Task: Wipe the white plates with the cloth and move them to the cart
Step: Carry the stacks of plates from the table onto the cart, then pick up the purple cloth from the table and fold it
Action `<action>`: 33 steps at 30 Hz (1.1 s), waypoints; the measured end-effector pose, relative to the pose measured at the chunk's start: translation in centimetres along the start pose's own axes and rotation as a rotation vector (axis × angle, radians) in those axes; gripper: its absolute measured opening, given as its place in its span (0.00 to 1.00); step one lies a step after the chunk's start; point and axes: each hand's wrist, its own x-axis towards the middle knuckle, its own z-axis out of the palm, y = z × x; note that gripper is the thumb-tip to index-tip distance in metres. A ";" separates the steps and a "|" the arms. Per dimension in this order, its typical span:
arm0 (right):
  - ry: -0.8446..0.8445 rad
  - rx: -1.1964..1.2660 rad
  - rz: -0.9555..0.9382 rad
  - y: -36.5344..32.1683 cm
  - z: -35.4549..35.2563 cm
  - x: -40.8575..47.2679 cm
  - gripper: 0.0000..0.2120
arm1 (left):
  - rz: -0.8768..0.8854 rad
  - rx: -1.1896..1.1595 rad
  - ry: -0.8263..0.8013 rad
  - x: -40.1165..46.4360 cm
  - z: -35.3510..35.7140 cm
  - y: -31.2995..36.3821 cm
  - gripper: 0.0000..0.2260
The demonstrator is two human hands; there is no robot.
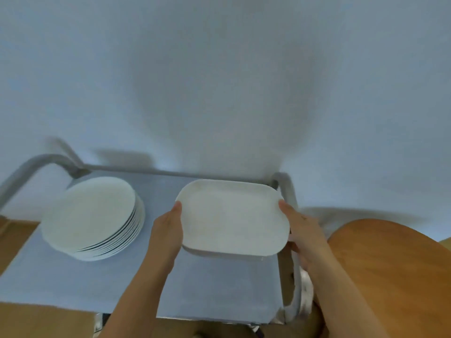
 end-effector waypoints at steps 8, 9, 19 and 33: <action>-0.016 -0.099 0.154 5.4 8.6 4.6 0.12 | -0.176 0.001 -0.017 7.9 -2.6 -6.7 0.13; -0.008 -0.114 0.170 6.0 9.0 5.3 0.12 | -0.198 0.007 -0.026 8.6 -2.5 -7.4 0.15; 0.073 -0.213 0.266 9.4 10.4 8.7 0.25 | -0.307 0.044 -0.059 11.7 -1.2 -11.6 0.19; 0.020 -0.247 0.178 7.3 8.7 8.2 0.15 | 0.027 0.697 -0.149 11.2 -1.4 -8.7 0.19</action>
